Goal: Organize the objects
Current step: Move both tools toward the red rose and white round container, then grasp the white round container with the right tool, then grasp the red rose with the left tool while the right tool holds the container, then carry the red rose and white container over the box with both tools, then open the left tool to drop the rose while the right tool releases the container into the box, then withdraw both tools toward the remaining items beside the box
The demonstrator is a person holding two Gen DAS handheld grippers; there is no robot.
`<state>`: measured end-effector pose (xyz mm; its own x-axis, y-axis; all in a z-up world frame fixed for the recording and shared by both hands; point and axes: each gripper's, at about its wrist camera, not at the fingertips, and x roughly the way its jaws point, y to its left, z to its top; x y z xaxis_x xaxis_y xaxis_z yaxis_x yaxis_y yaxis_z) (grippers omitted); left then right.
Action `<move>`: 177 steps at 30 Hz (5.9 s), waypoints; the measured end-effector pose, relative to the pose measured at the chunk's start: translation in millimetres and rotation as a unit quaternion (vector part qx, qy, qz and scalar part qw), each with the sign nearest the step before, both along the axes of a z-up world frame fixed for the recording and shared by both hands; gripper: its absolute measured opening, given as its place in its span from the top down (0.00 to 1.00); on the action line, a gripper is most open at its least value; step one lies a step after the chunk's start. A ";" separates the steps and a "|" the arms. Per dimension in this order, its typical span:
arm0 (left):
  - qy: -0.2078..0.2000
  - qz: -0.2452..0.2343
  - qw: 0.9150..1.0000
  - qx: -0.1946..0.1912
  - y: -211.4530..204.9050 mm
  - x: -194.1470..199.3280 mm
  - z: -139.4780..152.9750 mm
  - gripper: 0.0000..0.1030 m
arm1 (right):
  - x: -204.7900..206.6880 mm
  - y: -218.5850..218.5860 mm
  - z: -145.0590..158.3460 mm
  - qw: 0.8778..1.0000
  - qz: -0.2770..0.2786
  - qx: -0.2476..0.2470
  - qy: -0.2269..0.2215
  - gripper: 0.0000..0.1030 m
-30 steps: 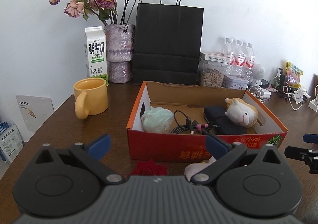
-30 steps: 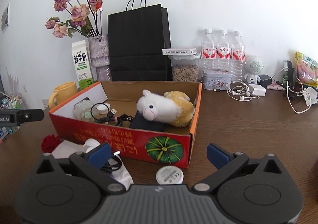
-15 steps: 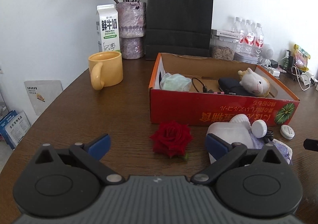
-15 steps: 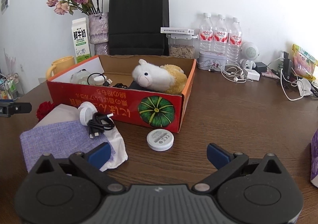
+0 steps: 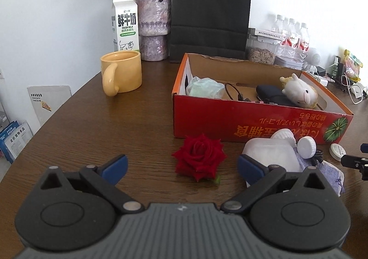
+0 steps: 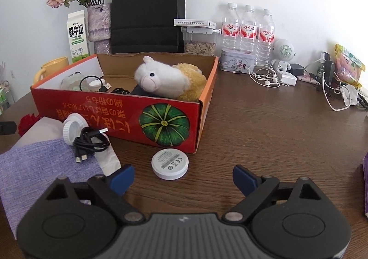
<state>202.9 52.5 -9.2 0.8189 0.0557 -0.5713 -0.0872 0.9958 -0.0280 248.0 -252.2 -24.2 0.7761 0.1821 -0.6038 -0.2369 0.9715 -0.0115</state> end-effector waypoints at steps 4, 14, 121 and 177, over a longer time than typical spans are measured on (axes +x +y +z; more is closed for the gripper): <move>0.003 0.001 1.000 -0.001 0.7 3.2 -1.3 0.00 | 12.5 5.6 -4.9 1.000 0.004 -0.005 0.004 0.26; 0.006 0.000 1.000 -0.003 -0.7 10.0 -4.9 0.00 | 18.0 14.1 -9.0 1.000 0.024 0.002 -0.004 0.63; -0.140 -0.029 0.990 -0.013 -54.5 91.4 30.6 0.00 | 54.9 85.3 35.8 0.984 0.059 0.043 -0.162 0.00; -0.102 0.013 0.994 -0.027 -11.0 -8.0 16.8 0.00 | -40.0 60.7 24.0 0.989 0.083 0.018 -0.120 0.00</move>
<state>195.0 41.5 7.6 0.9167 0.0521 -0.3962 -0.0999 0.9899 -0.1009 208.0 -191.5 -0.2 0.8540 0.3368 -0.3964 -0.3875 0.9204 -0.0528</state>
